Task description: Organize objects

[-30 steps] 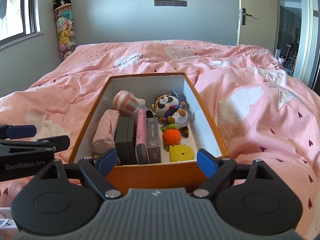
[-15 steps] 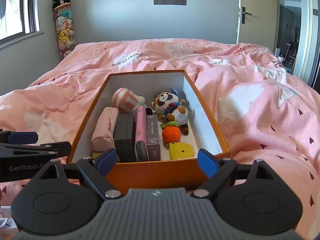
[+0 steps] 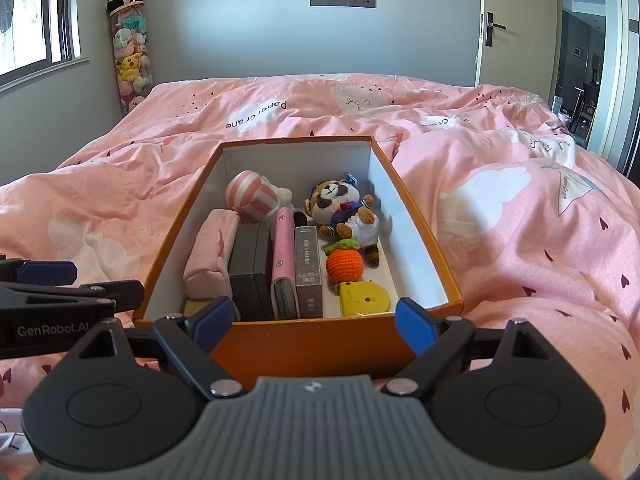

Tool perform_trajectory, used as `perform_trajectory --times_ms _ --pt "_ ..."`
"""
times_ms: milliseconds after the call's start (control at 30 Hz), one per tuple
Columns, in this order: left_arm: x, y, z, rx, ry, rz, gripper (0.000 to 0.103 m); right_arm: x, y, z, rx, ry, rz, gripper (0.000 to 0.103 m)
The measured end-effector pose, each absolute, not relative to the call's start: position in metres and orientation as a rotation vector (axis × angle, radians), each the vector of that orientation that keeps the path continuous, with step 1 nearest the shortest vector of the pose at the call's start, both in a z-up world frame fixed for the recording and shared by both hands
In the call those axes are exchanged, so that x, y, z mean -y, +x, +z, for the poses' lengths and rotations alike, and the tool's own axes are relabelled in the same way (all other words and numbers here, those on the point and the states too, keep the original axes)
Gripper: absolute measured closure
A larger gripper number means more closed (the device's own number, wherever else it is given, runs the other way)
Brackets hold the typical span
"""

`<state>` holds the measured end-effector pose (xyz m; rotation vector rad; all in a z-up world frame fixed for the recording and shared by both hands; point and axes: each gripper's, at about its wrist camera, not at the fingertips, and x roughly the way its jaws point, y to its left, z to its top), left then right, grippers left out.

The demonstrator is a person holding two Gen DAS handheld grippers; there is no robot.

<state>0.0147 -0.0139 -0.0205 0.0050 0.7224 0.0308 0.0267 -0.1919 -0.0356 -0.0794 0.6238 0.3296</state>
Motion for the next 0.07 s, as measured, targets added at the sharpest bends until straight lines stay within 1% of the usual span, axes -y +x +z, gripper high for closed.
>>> perform_trajectory --times_ms 67 --pt "0.0137 0.0147 -0.0205 -0.723 0.005 0.03 0.014 0.1919 0.0265 -0.0361 -0.625 -0.08 0.33 0.014"
